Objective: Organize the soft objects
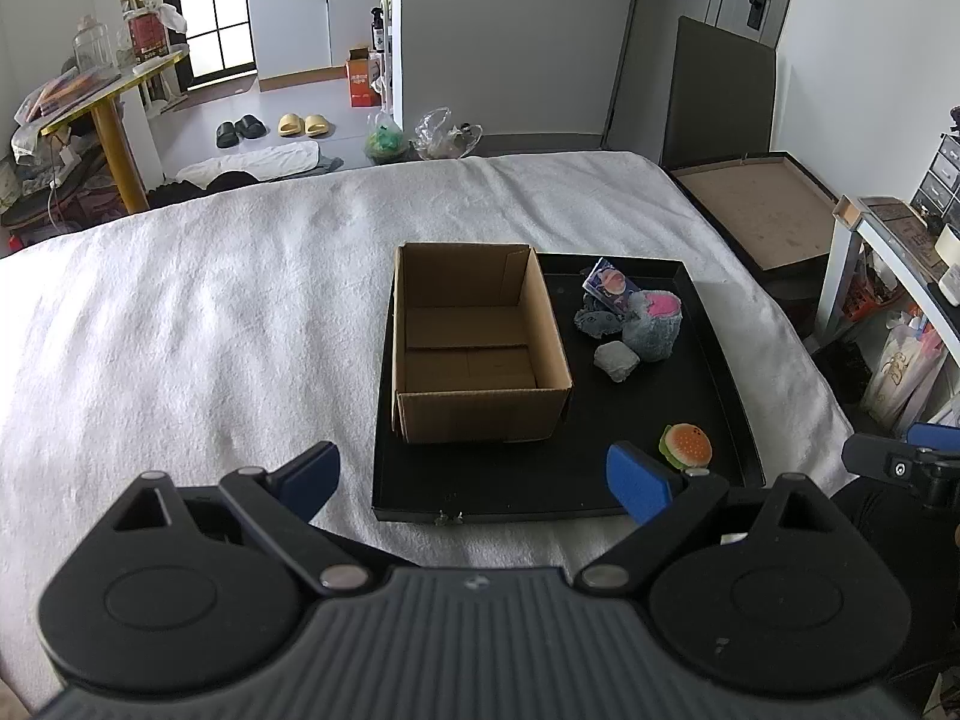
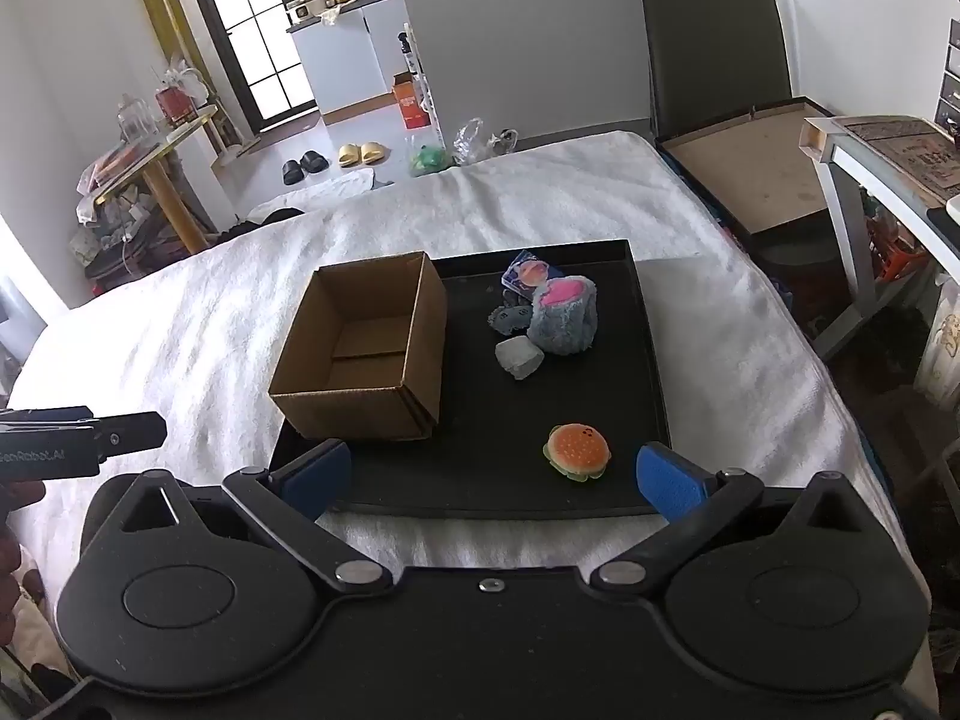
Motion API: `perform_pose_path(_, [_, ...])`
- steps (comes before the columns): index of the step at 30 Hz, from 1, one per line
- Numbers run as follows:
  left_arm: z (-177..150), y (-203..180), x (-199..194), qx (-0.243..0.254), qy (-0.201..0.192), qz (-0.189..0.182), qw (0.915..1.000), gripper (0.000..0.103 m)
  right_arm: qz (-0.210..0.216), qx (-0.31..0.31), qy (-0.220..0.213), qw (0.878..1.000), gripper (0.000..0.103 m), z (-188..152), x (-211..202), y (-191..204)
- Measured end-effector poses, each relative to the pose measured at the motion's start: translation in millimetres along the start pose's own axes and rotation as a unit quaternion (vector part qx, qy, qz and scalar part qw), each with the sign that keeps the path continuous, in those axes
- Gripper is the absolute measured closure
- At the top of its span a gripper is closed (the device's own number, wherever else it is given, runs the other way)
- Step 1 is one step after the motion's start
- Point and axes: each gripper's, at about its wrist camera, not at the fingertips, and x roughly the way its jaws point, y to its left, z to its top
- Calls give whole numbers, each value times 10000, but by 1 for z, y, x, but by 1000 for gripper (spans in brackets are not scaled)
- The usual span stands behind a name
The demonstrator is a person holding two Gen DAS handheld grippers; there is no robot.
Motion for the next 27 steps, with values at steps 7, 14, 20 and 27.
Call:
perform_pose_path(7, [-3, 4, -3, -29, -9, -31, 10000, 8, -28, -25, 0, 10000, 0, -2, 0, 3])
perform_pose_path(14, [-3, 5, -3, -38, -3, -45, 10000, 8, -36, -19, 15, 10000, 0, -2, 0, 3])
perform_pose_path(20, [-3, 5, -3, -43, -9, -53, 10000, 8, -33, -19, 22, 10000, 0, -2, 0, 3])
perform_pose_path(27, [-3, 5, -3, -41, -15, -51, 10000, 8, 41, 21, 28, 10000, 0, -1, -2, 5])
